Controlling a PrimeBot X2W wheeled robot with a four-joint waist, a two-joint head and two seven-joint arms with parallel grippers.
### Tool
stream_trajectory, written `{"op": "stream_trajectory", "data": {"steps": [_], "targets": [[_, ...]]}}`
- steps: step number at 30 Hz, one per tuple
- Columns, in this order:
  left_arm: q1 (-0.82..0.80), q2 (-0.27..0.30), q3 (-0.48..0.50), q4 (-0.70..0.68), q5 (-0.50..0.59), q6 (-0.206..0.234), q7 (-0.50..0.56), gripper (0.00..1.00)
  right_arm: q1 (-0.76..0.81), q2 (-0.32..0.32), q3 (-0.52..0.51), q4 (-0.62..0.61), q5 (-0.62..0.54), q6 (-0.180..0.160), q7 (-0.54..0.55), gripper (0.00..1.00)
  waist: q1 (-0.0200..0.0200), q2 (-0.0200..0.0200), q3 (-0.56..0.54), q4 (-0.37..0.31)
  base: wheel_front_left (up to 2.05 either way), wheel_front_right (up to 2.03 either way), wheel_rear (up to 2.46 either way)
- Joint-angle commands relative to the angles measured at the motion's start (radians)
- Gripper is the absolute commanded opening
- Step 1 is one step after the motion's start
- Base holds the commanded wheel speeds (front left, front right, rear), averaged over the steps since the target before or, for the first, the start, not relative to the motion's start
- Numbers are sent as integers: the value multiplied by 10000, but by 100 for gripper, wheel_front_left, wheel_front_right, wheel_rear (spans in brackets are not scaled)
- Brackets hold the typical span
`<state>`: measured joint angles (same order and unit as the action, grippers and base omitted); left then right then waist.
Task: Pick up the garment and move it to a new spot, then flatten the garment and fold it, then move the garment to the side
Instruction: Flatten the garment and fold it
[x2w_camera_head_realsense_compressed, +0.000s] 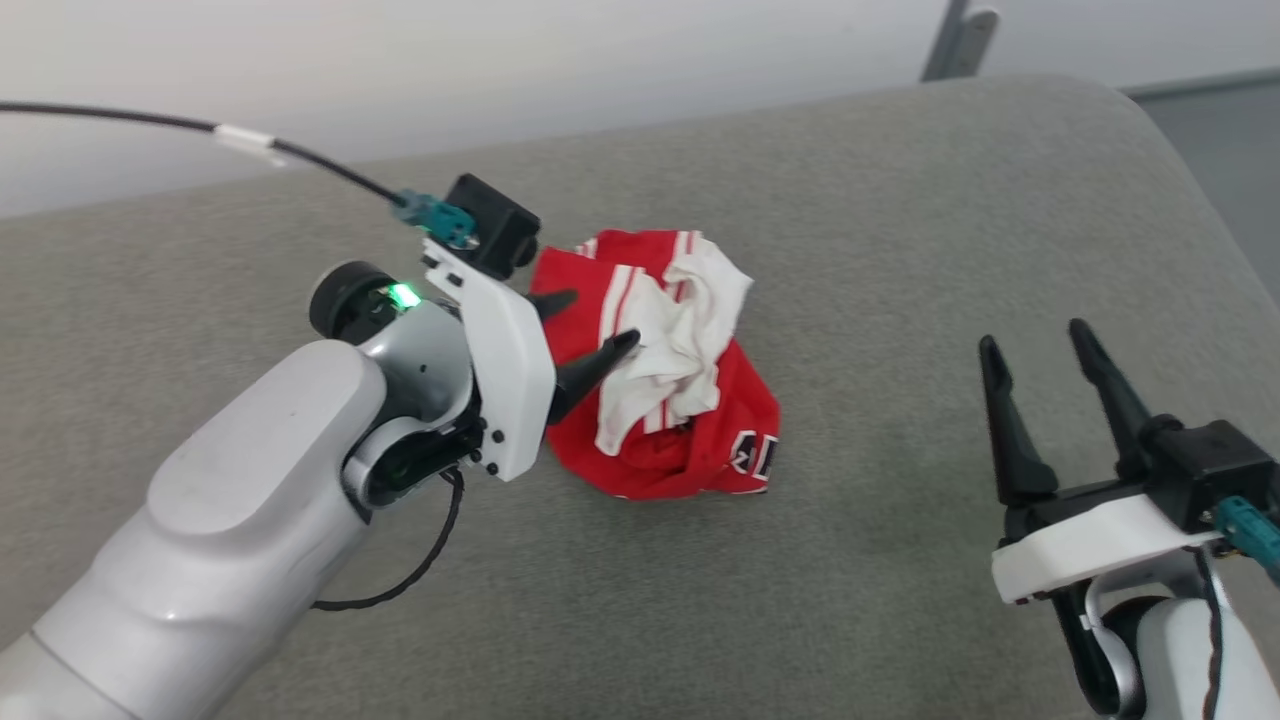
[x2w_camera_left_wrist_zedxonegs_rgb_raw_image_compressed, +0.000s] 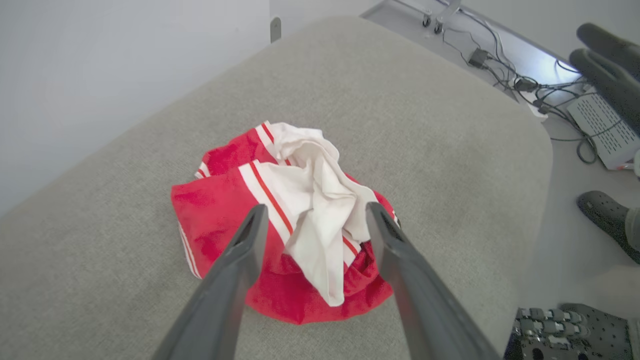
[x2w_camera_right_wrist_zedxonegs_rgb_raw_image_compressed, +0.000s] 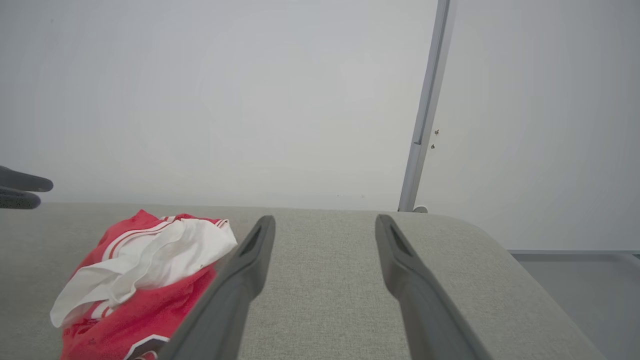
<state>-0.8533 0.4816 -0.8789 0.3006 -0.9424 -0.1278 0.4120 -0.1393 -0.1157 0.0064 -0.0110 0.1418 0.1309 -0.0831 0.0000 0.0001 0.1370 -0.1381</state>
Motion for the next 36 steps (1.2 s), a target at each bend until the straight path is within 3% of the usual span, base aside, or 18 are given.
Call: {"op": "stream_trajectory", "data": {"steps": [1,7,15,16,17,24,30,36], "targets": [[-218,-35,-222,222,-249,-32,273,100,-143,103,50,149,10,-1,-172,100,0,-1,141,-308,0,0,0],[-670,-187,-1031,976,-445,-33,1240,100,-232,292,180,573,128,-1,-396,100,0,-1,335,-698,0,0,0],[-1037,-296,-1745,2038,-69,-33,1484,100,-544,405,349,898,288,-1,-584,100,0,-1,683,-1031,0,0,0],[-1066,-346,-1776,2150,-110,-33,1467,47,-586,411,361,929,302,-1,-607,100,0,-1,711,-1049,0,0,0],[-1112,-386,-1800,2282,-134,-33,1446,0,-607,417,365,965,310,-1,-650,100,0,-1,736,-1059,0,0,0],[-1418,-536,-1772,2752,-231,-25,1466,0,-647,459,222,1058,266,-1,-796,100,0,-1,803,-893,0,0,0],[-1457,-498,-1352,2635,-606,131,1230,0,-460,467,-71,1056,197,-1,-689,100,0,-1,619,-357,0,0,0],[-995,157,-698,2002,-1025,599,741,0,-182,359,-349,936,172,-1,-460,100,0,-1,352,297,0,0,0]]}}
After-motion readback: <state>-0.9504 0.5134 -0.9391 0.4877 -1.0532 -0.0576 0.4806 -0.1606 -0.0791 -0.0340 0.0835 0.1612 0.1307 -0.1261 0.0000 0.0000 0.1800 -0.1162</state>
